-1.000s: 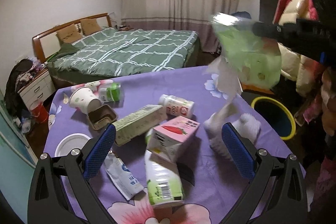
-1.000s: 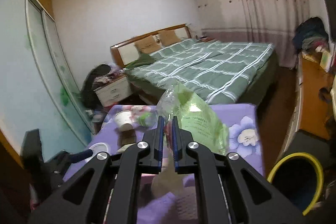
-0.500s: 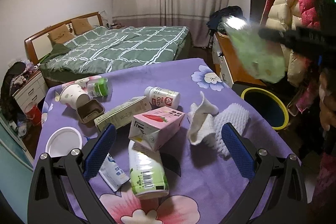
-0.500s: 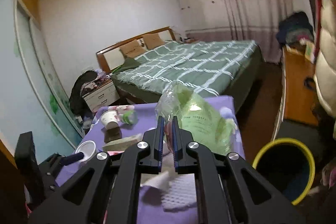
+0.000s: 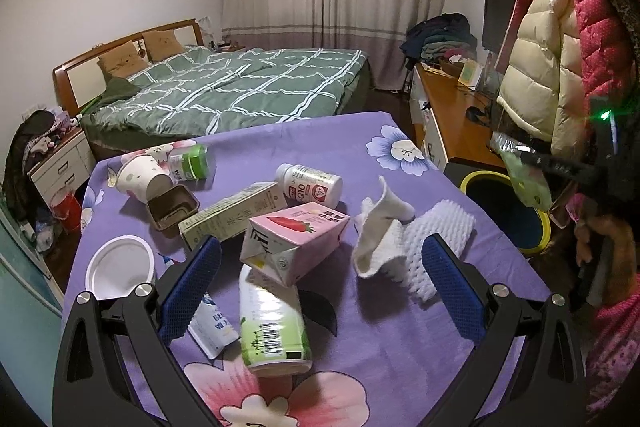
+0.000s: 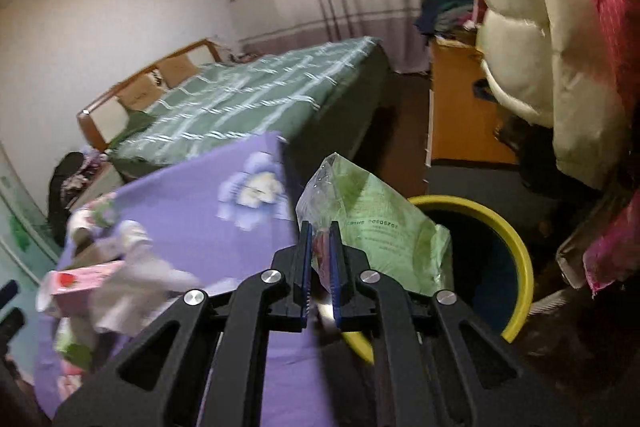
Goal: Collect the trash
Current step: 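Carry the green bag to the yellow bin and open the right gripper, then grasp the green-labelled white bottle with the left gripper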
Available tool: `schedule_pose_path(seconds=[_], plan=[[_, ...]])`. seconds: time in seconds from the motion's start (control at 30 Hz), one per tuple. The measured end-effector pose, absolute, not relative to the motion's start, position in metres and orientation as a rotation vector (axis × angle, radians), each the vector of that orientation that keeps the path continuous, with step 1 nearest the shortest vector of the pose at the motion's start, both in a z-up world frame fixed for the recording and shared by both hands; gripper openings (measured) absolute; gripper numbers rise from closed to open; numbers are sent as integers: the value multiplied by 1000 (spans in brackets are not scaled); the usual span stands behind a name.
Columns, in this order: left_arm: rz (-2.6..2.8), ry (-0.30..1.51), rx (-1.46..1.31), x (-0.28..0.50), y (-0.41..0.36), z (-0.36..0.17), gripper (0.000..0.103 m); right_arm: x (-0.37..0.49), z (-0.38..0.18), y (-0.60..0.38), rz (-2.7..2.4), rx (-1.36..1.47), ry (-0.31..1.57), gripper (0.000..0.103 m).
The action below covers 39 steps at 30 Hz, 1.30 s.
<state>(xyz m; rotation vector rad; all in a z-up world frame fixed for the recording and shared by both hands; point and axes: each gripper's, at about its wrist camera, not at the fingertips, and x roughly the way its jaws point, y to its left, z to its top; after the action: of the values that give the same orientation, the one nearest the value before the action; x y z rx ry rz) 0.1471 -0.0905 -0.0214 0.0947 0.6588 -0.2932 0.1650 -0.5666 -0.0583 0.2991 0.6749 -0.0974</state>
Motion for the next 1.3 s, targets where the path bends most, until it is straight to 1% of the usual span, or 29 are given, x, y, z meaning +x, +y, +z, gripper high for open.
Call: schedule_pose_path(seconds=[0.13, 0.3, 0.37, 0.5, 0.57, 0.67, 0.87, 1.1, 1.3], plan=[[-291, 666, 103, 149, -96, -24, 99, 178, -87, -580, -140, 291, 725, 11], [-289, 671, 108, 152, -102, -25, 99, 181, -102, -589, -164, 303, 747, 22], [-290, 671, 109, 152, -102, -25, 99, 177, -100, -589, -168, 311, 738, 31], [-291, 672, 110, 151, -103, -25, 99, 165, -90, -586, -156, 319, 712, 34], [-288, 672, 110, 152, -103, -25, 99, 158, -84, -583, -152, 327, 700, 39], [-277, 677, 110, 151, -102, -28, 99, 144, -74, -575, -136, 337, 671, 42], [-215, 717, 102, 142, -77, -47, 99, 125, -70, -552, -74, 359, 649, 47], [-175, 766, 67, 138, -46, -72, 99, 120, -64, -525, -17, 355, 646, 48], [-207, 792, 72, 139, -50, -89, 99, 123, -64, -515, 2, 355, 658, 48]])
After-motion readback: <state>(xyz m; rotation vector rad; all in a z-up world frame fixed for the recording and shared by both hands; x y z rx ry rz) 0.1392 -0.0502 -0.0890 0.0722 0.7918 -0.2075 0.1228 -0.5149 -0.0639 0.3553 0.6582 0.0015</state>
